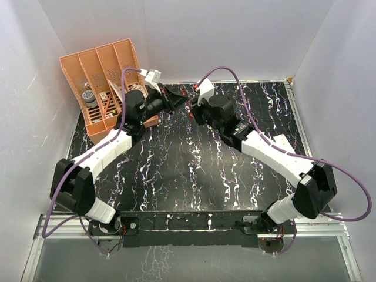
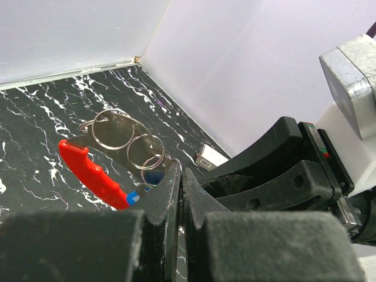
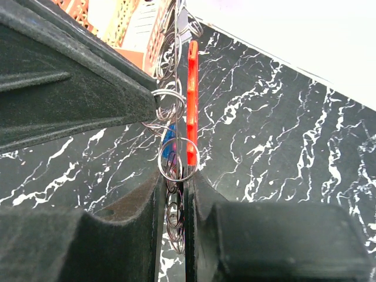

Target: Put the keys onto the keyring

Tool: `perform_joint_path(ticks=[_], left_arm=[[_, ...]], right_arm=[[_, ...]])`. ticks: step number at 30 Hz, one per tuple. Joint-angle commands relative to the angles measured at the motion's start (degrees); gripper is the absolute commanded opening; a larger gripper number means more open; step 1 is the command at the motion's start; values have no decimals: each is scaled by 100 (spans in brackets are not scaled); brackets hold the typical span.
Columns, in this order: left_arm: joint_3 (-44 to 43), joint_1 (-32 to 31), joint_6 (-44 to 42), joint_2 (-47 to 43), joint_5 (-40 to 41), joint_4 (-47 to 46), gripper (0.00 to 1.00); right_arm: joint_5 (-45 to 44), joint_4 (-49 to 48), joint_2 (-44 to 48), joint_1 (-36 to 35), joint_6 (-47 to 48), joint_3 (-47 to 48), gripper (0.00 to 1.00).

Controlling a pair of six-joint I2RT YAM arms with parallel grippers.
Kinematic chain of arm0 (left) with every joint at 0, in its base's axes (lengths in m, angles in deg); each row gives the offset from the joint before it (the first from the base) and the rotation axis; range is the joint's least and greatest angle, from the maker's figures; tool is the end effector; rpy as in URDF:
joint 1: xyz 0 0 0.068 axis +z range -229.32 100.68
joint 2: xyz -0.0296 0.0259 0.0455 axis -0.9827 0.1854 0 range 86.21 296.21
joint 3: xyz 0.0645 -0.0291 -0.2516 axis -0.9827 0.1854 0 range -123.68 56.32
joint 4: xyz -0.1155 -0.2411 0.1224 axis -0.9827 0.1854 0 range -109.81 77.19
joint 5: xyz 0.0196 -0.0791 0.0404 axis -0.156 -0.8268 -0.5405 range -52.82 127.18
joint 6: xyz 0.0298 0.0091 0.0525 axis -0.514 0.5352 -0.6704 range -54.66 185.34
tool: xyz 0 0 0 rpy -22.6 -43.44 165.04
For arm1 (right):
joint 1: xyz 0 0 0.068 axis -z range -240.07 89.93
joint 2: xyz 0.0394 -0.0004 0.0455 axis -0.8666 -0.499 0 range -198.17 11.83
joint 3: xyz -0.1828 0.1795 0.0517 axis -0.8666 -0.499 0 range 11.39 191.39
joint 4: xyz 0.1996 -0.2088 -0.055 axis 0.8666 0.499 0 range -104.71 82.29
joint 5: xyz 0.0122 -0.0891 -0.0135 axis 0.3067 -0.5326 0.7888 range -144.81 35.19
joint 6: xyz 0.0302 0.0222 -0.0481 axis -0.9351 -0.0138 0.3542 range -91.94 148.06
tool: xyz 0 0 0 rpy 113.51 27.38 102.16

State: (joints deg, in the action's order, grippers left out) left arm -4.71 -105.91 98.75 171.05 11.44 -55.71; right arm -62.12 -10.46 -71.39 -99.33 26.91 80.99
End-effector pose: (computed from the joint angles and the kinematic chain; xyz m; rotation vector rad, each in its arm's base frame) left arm 0.3397 -0.1922 0.3308 0.3181 1.4503 -1.1664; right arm 0.3053 0.2420 0.3199 -0.5352 1.8190 0.3629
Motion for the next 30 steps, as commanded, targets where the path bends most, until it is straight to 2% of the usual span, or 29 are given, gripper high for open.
perform_joint_path(ticks=[1, 5, 12, 30], left_arm=[[-522, -22, -426, 26, -720, 767, 0], [-850, -26, -810, 149, -1026, 1318, 0], [-1190, -30, -1643, 162, -1035, 2140, 0], [-2207, -63, -2224, 759, -1532, 3520, 0]], right_arm=[[-284, 127, 282, 63, 670, 498, 12], [-132, 404, 342, 60, 1002, 623, 12], [-70, 1239, 186, 55, 1115, 1104, 11], [471, 1963, -140, -54, 1260, 1590, 10]])
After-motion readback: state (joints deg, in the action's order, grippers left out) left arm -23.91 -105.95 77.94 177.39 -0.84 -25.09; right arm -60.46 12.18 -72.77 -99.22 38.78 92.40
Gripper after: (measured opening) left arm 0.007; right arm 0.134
